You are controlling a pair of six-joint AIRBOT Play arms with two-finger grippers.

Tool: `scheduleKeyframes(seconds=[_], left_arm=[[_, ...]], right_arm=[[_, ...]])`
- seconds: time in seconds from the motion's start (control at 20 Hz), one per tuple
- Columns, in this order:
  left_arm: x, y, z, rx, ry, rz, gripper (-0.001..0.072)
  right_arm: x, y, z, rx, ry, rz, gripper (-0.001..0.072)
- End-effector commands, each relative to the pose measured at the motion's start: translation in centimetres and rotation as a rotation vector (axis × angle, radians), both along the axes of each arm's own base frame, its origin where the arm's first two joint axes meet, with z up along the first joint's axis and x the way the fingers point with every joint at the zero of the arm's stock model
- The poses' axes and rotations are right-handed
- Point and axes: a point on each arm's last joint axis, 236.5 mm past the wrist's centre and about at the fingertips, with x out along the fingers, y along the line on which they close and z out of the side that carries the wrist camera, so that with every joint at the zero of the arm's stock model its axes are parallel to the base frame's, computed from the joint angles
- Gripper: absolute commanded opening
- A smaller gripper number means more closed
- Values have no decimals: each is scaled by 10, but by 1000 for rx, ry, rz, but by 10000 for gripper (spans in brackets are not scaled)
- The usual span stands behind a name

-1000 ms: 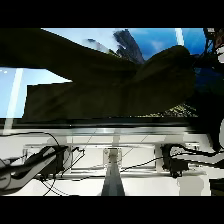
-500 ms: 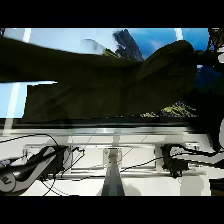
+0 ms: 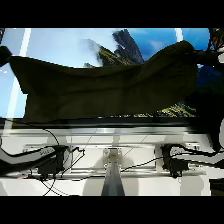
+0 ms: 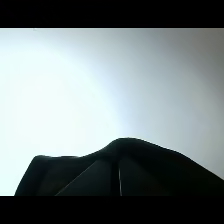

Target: Fold the clothes and pants, and hang the long-sleeved shirts on hangers.

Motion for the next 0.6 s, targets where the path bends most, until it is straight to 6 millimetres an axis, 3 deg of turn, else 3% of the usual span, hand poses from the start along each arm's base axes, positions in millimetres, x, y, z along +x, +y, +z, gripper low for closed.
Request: scheduleKeyframes(seconds=[0.0,0.15,0.2,0.25,0.3,0.45,0.55], left_arm=[[54,6,-25,-4,-128,58,19],[82,17,-9,71,-269,107,23],[85,19,-11,81,-281,113,85],[86,20,-17,81,-273,114,359],[85,23,-23,85,-257,114,720],[66,30,-38,66,-162,99,700],[39,35,-48,10,-58,92,687]], right_arm=[[1,0,0,-1,-3,-2,27],[1,0,1,0,-6,-3,27],[1,0,1,2,-7,-3,27],[2,1,1,6,-8,-4,27],[2,1,1,7,-9,-4,27],[2,1,1,7,-7,-4,26],[1,1,1,8,-5,-2,27]])
